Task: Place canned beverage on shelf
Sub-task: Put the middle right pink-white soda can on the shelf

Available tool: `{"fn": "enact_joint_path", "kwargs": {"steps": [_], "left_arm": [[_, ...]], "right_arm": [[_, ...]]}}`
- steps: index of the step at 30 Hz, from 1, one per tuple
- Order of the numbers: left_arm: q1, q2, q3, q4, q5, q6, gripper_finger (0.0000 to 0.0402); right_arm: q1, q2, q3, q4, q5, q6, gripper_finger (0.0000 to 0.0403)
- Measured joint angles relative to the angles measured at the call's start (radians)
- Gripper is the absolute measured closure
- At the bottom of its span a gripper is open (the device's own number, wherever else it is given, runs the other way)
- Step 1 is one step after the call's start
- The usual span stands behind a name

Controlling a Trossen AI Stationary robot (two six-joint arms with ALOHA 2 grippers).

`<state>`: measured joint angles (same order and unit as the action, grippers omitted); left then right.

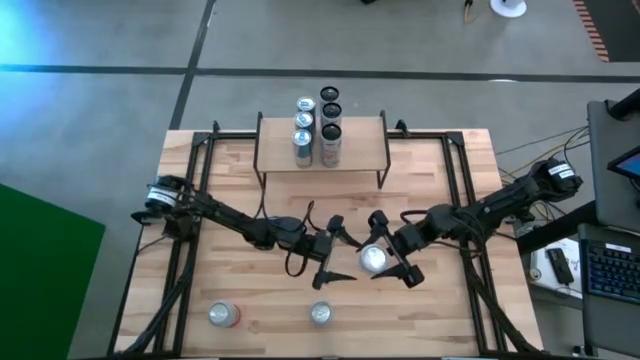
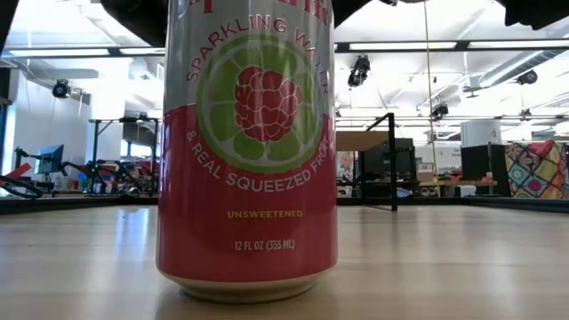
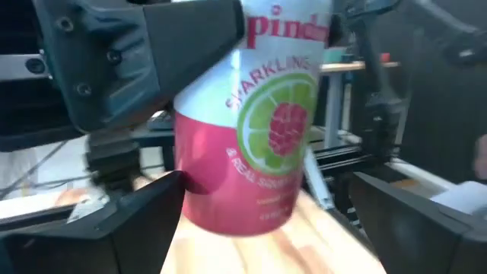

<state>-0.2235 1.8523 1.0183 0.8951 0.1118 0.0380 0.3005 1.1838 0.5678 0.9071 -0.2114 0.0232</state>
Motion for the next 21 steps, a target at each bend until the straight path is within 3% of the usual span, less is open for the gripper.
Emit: {"fn": "enact_joint_path", "kwargs": {"steps": [16, 21], "left_arm": [[0.040, 0.051, 0.021, 0.029, -0.021, -0.056, 0.0040], [0.045, 0.121, 0.086, 0.021, 0.065, -0.040, 0.0040]], "right_arm": [[-0.003, 0.063, 0.032, 0.020, 0.032, -0.026, 0.0106], [-0.003, 0.106, 0.063, 0.017, 0.032, -0.042, 0.0106]]}}
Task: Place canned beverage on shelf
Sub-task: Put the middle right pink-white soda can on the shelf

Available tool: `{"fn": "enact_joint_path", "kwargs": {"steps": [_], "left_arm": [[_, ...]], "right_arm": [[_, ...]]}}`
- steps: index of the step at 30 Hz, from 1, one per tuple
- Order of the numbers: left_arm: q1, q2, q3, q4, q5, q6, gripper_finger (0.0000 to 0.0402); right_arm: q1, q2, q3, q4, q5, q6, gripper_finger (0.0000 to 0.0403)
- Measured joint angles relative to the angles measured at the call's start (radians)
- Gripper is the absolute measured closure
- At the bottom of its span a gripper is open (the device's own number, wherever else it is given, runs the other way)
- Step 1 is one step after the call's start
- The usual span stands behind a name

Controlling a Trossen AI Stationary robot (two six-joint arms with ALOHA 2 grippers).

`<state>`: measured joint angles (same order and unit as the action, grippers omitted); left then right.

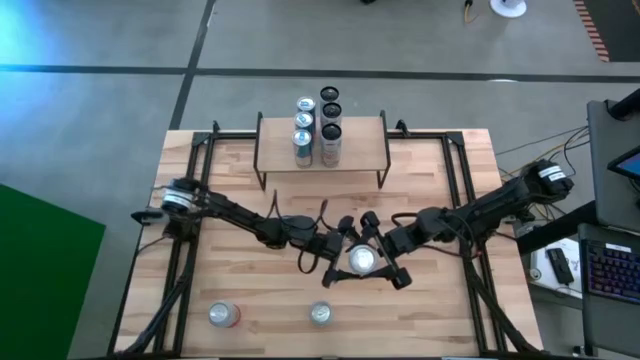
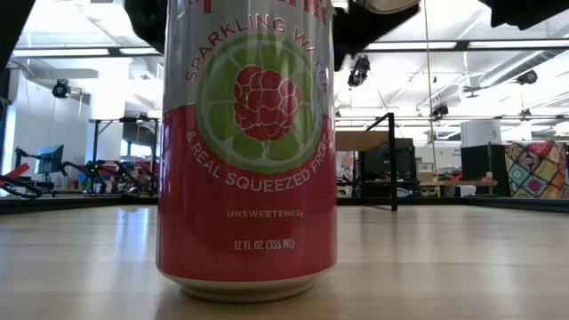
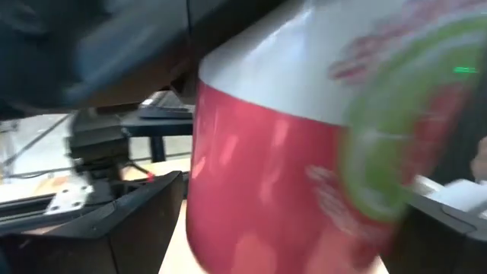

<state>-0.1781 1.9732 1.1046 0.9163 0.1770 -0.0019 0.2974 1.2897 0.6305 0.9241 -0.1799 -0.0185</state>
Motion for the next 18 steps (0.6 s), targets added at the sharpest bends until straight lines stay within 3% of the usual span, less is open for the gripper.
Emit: {"fn": "enact_joint_path", "kwargs": {"steps": [7, 15, 18], "left_arm": [[-0.001, 0.040, 0.075, -0.082, 0.045, 0.026, 0.0045], [0.000, 0.027, 0.062, -0.095, 0.072, 0.042, 0.0108], [0.002, 0.027, 0.063, -0.098, 0.074, 0.043, 0.0113]], "right_arm": [[0.002, 0.014, 0.005, -0.017, -0.008, 0.034, 0.0106], [0.002, 0.003, 0.005, -0.030, -0.044, 0.048, 0.0106], [0.002, 0.003, 0.005, -0.035, -0.046, 0.052, 0.0106]]}}
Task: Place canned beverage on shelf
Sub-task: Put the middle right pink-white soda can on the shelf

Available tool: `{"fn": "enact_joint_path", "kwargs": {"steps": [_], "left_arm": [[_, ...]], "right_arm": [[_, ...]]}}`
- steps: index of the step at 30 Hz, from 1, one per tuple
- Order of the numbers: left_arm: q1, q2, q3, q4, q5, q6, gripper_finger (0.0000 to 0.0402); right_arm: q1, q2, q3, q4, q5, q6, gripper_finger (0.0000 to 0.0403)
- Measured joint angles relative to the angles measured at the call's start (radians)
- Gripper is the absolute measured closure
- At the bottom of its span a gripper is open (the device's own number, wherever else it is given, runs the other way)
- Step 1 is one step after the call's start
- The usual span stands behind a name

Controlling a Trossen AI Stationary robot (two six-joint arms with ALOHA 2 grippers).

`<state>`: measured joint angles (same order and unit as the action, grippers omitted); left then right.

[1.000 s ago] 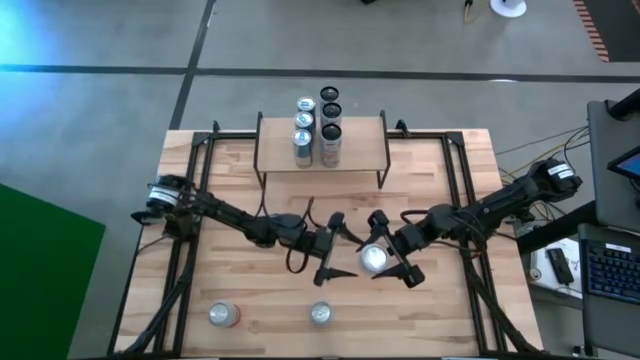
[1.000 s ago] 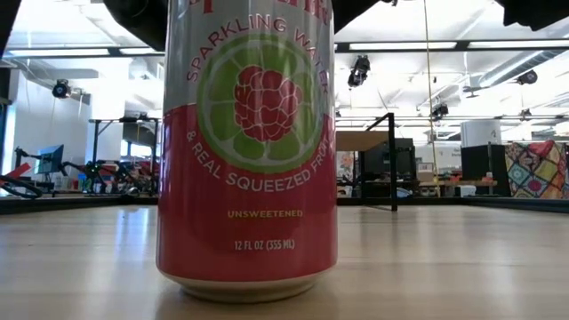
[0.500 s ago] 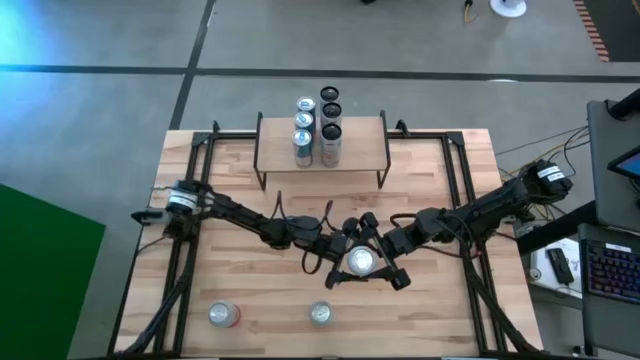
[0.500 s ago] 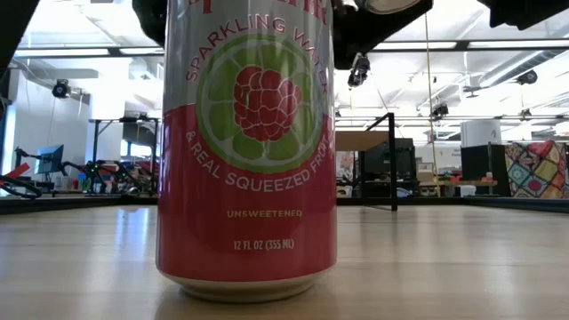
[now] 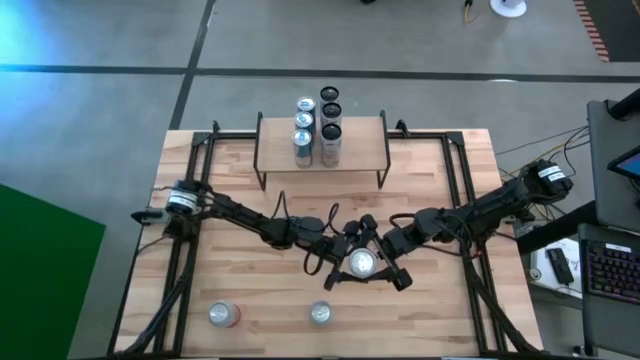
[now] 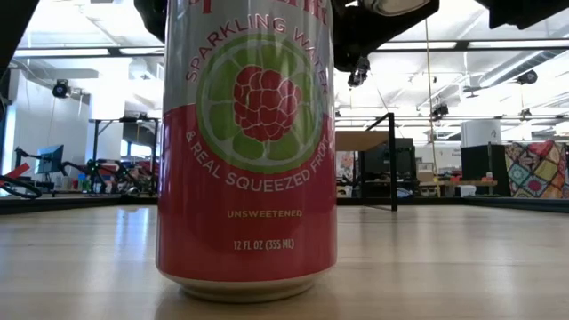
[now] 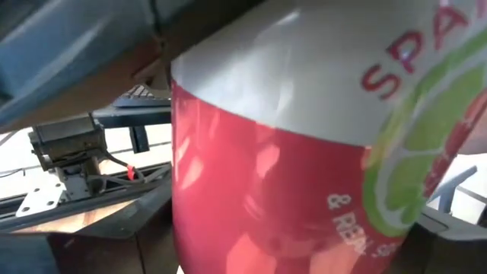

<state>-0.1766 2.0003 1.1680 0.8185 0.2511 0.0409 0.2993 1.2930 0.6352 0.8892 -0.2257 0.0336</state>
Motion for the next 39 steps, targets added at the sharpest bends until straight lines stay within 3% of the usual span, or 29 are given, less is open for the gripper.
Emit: {"fn": "enact_joint_path", "kwargs": {"steps": [6, 10, 14, 17, 22, 28, 33, 39], "left_arm": [[0.000, 0.000, -0.003, -0.011, 0.001, 0.005, 0.0096], [0.000, 0.000, -0.005, -0.003, -0.017, 0.001, 0.0093], [0.000, -0.002, -0.005, -0.002, -0.178, -0.024, 0.0094], [0.001, -0.002, -0.005, -0.041, -0.352, -0.024, 0.0093], [-0.002, -0.002, -0.001, -0.097, -0.550, -0.018, 0.0093], [0.001, -0.002, 0.007, -0.103, -0.635, -0.039, 0.0092], [-0.003, -0.002, 0.003, -0.090, -0.767, -0.051, 0.0092], [-0.003, -0.002, 0.002, -0.093, -0.794, -0.051, 0.0091]], "right_arm": [[0.001, -0.001, 0.000, -0.045, 0.003, -0.024, 0.0087], [0.003, -0.031, 0.000, -0.131, 0.092, -0.038, 0.0056], [0.005, -0.135, 0.014, -0.345, 0.287, 0.002, 0.0040], [0.001, -0.202, 0.020, -0.483, 0.347, 0.068, 0.0039], [0.003, -0.241, 0.012, -0.505, 0.407, 0.160, 0.0038], [0.009, -0.181, 0.012, -0.512, 0.617, 0.184, 0.0037], [0.030, -0.148, 0.011, -0.516, 0.771, 0.195, 0.0037], [0.063, -0.147, 0.010, -0.503, 0.860, 0.183, 0.0037]]}}
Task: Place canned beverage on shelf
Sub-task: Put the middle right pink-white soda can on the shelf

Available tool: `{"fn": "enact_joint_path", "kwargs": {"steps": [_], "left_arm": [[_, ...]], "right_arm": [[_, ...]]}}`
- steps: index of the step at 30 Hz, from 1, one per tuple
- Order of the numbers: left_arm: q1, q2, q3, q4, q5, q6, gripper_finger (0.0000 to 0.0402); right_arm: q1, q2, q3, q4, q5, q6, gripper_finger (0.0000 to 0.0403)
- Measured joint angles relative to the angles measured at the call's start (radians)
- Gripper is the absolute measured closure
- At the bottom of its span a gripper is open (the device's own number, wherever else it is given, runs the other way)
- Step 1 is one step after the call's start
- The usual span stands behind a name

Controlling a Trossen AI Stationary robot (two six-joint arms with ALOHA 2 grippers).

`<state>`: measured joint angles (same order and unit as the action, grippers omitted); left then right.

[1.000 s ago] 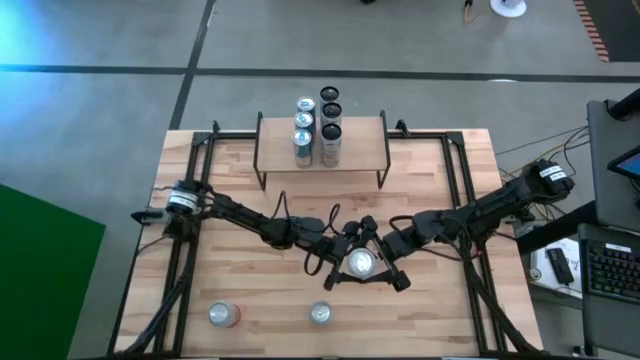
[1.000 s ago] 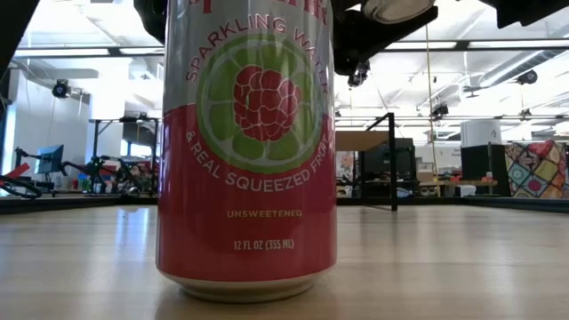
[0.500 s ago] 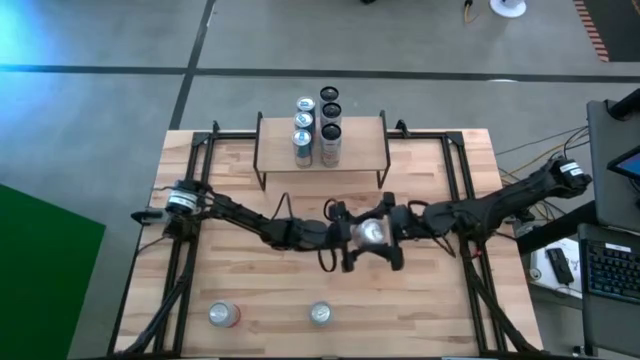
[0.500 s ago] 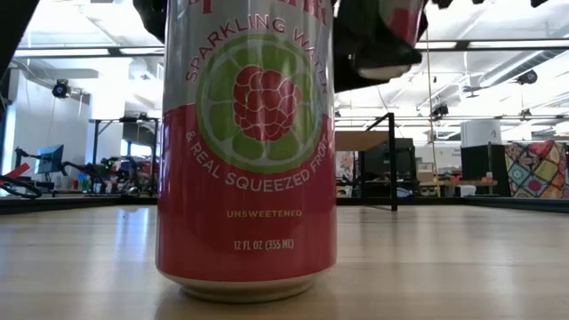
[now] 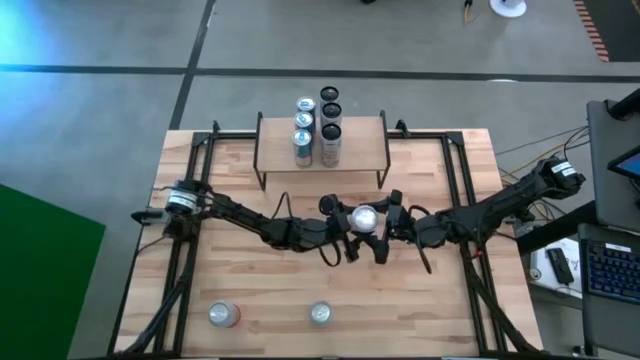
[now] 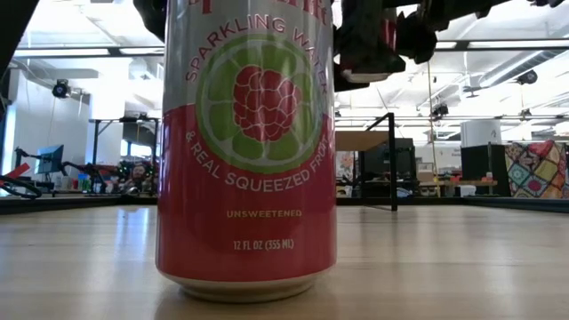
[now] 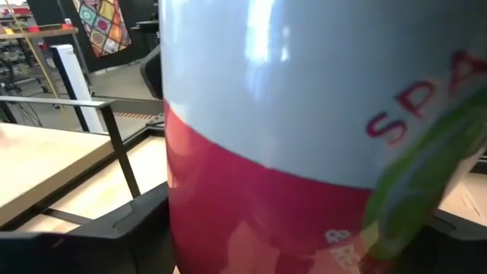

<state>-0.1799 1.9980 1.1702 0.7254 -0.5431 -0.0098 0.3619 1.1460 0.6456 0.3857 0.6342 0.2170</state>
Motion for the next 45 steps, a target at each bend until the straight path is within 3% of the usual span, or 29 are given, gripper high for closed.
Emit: {"fn": "enact_joint_path", "kwargs": {"steps": [9, 14, 22, 29, 35, 39, 45], "left_arm": [[-0.001, -0.001, 0.000, 0.004, 0.004, -0.007, 0.0091], [-0.002, -0.004, 0.000, -0.013, 0.007, 0.004, 0.0091], [-0.002, -0.056, -0.006, -0.116, 0.037, 0.013, 0.0091], [0.012, -0.111, -0.097, -0.065, 0.054, 0.012, 0.0091], [0.041, -0.244, -0.238, -0.050, 0.053, 0.011, 0.0091], [0.043, -0.374, -0.371, 0.001, 0.054, 0.012, 0.0093], [0.043, -0.555, -0.579, 0.161, 0.042, 0.025, 0.0093]], "right_arm": [[0.002, -0.004, 0.000, 0.007, -0.008, 0.000, 0.0096], [0.002, -0.011, -0.001, 0.002, -0.022, -0.044, 0.0098], [-0.059, -0.133, -0.002, -0.078, -0.179, -0.088, 0.0094], [-0.198, -0.254, 0.009, -0.195, -0.280, -0.154, 0.0097], [-0.447, -0.244, 0.115, -0.354, -0.561, -0.205, 0.0097], [-0.677, -0.196, 0.163, -0.370, -0.869, -0.248, 0.0097], [-1.022, -0.043, 0.204, -0.293, -1.184, -0.226, 0.0097]]}}
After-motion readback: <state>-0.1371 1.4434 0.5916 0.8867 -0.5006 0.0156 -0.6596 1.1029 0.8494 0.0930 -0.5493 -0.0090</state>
